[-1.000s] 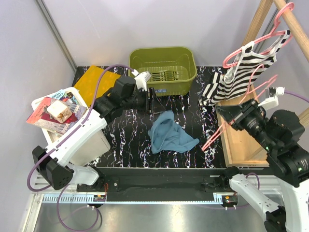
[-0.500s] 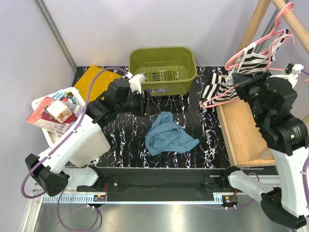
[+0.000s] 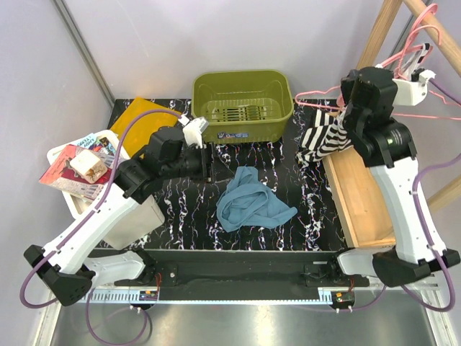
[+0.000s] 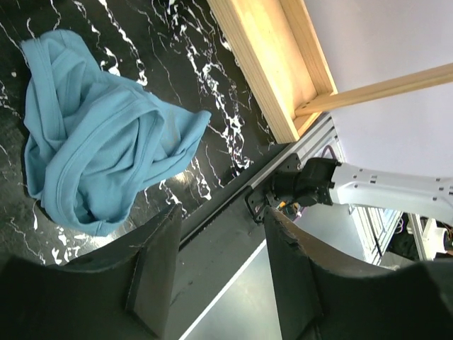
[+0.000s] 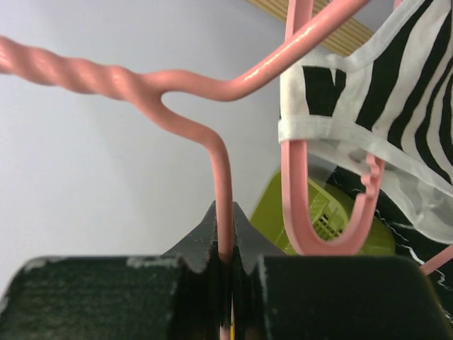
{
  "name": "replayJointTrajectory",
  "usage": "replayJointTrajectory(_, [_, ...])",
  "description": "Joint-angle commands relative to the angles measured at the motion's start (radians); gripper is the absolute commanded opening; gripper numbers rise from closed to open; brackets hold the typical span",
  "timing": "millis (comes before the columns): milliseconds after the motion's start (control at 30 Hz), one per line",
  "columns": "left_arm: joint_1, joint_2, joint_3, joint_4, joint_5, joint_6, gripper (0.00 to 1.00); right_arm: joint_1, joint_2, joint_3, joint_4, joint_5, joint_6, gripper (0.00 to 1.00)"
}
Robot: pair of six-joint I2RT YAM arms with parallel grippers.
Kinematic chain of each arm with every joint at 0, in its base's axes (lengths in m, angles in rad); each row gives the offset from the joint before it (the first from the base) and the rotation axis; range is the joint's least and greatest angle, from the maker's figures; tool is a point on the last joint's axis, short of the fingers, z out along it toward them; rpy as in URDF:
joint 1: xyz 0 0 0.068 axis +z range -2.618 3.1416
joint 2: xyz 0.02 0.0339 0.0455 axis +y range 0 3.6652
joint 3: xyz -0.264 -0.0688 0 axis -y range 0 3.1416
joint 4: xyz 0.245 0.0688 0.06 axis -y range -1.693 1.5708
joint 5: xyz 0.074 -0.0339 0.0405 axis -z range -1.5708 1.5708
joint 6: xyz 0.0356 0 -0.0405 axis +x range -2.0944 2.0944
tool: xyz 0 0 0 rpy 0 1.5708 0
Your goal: Remove the tank top from the hanger
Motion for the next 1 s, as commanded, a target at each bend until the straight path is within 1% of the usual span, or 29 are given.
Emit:
replayJointTrajectory(0, [-0.010, -0.026, 0.019, -0.029, -0.014, -0.006, 0.53, -0.095, 0.030, 0.060, 0.068, -0.014, 0.133, 0.00])
replayJointTrajectory(33, [-0.010, -0.028, 0.021, -0.037, -0.014, -0.003, 0.53, -0.127, 0.038, 0.052, 0.068, -0.046, 0.174, 0.00])
replayJointTrajectory(100, [-0.011, -0.030, 0.028, -0.055, -0.015, 0.002, 0.53, -0.191, 0.043, 0.049, 0.068, -0.106, 0.202, 0.00])
replayJointTrajectory(233, [-0.013, -0.028, 0.036, -0.074, -0.021, 0.017, 0.53, -0.242, 0.049, 0.047, 0.071, -0.152, 0.211, 0.00])
replayJointTrajectory(333, [-0.013, -0.010, 0.045, -0.080, -0.012, 0.023, 0.53, -0.294, 0.027, 0.011, 0.071, -0.192, 0.246, 0.00])
replayJointTrajectory(400, [-0.016, -0.002, 0.050, -0.083, -0.005, 0.025, 0.53, -0.348, 0.021, -0.015, 0.070, -0.260, 0.265, 0.00])
replayJointTrajectory(467, [-0.019, 0.010, 0.057, -0.082, -0.005, 0.028, 0.53, -0.366, 0.012, -0.026, 0.071, -0.330, 0.295, 0.00])
replayJointTrajectory(500, [-0.019, 0.015, 0.059, -0.082, -0.006, 0.029, 0.53, -0.415, 0.010, -0.029, 0.073, -0.347, 0.300, 0.00])
replayJointTrajectory(633, [-0.022, 0.032, 0.067, -0.080, -0.009, 0.032, 0.54, -0.474, -0.014, -0.048, 0.070, -0.427, 0.312, 0.00])
replayJointTrajectory(767, [-0.026, 0.041, 0.067, -0.082, -0.017, 0.039, 0.57, -0.489, -0.062, -0.114, 0.070, -0.484, 0.326, 0.00])
replayJointTrajectory(900, [-0.028, 0.050, 0.071, -0.082, -0.029, 0.048, 0.61, -0.491, -0.111, -0.180, 0.070, -0.562, 0.306, 0.09])
replayJointTrajectory(933, [-0.028, 0.053, 0.076, -0.082, -0.035, 0.051, 0.62, -0.491, -0.118, -0.186, 0.070, -0.588, 0.300, 0.15])
replayJointTrajectory(967, [-0.028, 0.061, 0.079, -0.080, -0.034, 0.052, 0.66, -0.491, -0.124, -0.193, 0.068, -0.605, 0.294, 0.21])
